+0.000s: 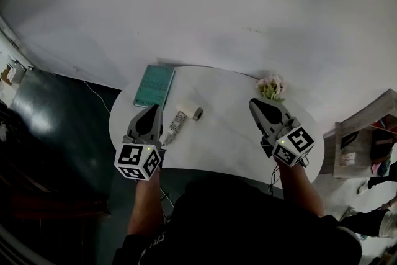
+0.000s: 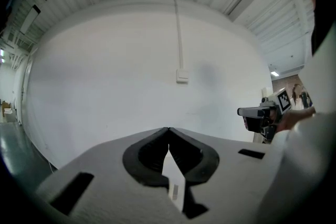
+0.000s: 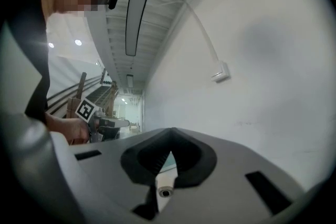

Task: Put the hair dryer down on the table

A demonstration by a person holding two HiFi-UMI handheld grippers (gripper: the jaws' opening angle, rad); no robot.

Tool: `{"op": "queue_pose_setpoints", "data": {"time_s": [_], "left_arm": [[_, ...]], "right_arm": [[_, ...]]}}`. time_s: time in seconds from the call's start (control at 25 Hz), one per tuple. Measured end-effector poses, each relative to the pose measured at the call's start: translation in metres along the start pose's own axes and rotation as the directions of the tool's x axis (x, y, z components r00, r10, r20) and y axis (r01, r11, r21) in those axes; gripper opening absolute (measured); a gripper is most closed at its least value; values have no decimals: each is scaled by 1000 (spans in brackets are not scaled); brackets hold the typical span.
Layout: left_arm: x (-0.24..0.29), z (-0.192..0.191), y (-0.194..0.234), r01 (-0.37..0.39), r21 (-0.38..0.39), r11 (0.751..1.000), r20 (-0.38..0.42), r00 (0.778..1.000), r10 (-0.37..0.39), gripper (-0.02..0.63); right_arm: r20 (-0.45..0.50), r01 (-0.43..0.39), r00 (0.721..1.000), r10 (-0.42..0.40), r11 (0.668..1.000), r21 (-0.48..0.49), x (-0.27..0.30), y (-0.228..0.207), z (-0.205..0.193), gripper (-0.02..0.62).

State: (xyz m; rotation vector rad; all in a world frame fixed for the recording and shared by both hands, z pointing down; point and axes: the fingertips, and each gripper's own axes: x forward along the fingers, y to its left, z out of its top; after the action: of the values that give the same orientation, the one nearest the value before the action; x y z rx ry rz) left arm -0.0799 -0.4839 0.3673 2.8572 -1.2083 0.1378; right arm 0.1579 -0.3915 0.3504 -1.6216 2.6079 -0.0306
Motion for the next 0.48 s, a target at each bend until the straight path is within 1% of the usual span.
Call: {"op": "queue_pose_setpoints", "data": {"time_s": [0.28, 0.4, 0.48], "left_arm": [[5, -14, 0, 30, -17, 999, -31, 999, -30, 3], [4, -17, 1, 42, -18, 999, -33, 999, -42, 3], [2, -16, -1, 65, -23, 998, -21, 998, -65, 3]], "right_arm": [[-14, 11, 1000, -11, 1000, -2, -1, 5, -9, 3], [-13, 11, 1000, -11, 1000, -7, 1, 9, -7, 3], [-10, 6, 1000, -6, 1000, -10, 4, 14, -5, 3]]}}
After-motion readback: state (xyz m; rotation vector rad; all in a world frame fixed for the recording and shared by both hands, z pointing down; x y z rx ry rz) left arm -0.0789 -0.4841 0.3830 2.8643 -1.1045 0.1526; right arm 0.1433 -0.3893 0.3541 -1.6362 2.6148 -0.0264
